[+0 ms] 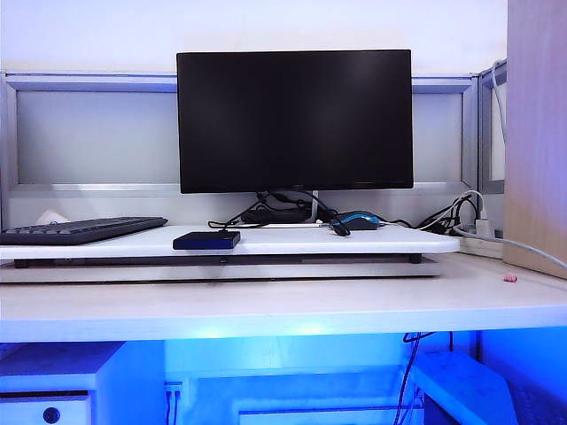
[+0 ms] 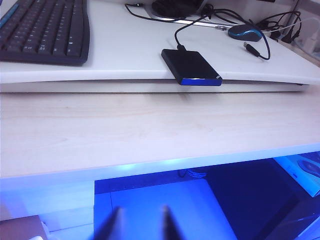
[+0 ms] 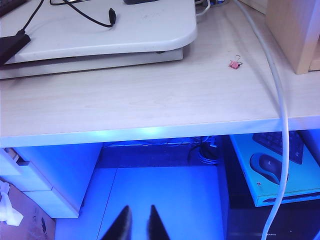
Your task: Unplug the data cable of the portable hard drive.
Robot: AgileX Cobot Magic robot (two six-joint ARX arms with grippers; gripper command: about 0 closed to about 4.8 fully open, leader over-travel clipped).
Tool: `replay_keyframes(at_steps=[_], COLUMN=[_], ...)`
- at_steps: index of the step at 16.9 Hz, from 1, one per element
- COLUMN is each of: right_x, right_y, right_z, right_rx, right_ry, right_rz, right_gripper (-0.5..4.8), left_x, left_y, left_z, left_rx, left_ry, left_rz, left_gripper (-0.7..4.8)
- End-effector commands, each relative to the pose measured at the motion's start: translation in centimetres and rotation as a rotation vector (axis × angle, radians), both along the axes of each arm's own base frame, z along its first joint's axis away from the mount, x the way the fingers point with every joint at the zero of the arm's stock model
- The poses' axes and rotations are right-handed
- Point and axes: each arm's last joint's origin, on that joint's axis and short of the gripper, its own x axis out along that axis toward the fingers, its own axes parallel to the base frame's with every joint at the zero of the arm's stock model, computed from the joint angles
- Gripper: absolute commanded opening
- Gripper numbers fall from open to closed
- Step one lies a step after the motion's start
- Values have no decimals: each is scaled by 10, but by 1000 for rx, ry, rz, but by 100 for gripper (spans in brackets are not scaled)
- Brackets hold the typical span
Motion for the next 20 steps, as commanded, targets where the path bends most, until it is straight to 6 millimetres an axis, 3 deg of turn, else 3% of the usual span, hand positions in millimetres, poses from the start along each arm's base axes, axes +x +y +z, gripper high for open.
replay_keyframes(at_steps=[1, 2, 8, 12, 15, 20], right_x=[0, 0, 0, 0, 2, 0], right_y=[0, 0, 0, 0, 1, 1], right_z=[0, 0, 0, 0, 12, 30], right_rx=[4, 4, 4, 5, 84, 118], right_ry=[-6, -5, -6, -7, -113, -201], right_rz=[0, 0, 0, 0, 19, 21], right_gripper=[35, -6, -6, 3, 132, 210], left_x=[0, 0, 0, 0, 2, -2], left_y=[0, 0, 0, 0, 0, -1], left_z=[-3, -3, -3, -2, 12, 32], left_rx=[-2, -2, -14, -118, -321, -478], left_ry=[15, 15, 19, 42, -28, -71], left_rz=[5, 6, 8, 26, 28, -15], left_gripper=[-5, -6, -6, -6, 31, 31])
